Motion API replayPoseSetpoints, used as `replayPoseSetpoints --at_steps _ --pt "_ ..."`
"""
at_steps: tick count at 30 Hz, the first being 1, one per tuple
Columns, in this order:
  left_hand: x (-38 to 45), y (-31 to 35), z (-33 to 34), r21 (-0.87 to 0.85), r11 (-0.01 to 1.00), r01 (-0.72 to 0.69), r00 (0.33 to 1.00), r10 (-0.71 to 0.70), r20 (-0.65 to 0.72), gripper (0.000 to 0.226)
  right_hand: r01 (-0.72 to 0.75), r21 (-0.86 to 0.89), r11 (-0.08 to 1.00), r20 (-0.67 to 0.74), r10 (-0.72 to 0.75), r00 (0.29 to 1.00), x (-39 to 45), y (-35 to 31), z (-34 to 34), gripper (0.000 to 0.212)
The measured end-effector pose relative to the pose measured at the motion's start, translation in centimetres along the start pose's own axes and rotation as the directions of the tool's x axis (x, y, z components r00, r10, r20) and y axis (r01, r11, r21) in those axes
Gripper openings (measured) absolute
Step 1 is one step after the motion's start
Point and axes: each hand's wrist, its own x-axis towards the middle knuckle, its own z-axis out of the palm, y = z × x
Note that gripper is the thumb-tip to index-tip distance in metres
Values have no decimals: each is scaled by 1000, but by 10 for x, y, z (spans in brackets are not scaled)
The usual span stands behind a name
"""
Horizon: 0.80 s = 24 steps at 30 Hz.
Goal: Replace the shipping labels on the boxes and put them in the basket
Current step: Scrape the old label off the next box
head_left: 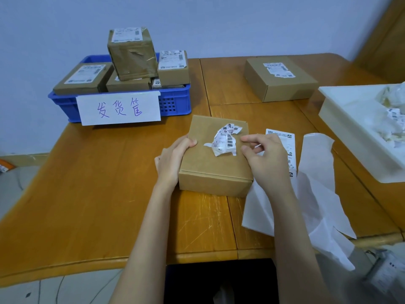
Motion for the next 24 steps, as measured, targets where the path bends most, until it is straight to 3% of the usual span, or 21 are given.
replayPoseSetpoints --at_steps 4,11,17,22,24 --pt "3 -3 -1 21 1000 -16 1000 16 1 21 62 -213 975 -26 -69 997 6 -11 5 14" --pt "8 -7 0 45 999 -25 1000 24 11 21 60 -291 955 12 -59 998 10 -21 17 10" --pt "17 -12 1 89 993 -74 997 73 19 16 -33 -116 993 56 39 998 6 -25 17 15" --pt "23 -21 3 114 986 -123 992 123 12 46 -128 -3 992 113 128 985 4 -30 11 22" --pt "22 -18 2 94 992 -87 996 86 16 28 -173 130 976 117 158 980 5 -29 4 23"
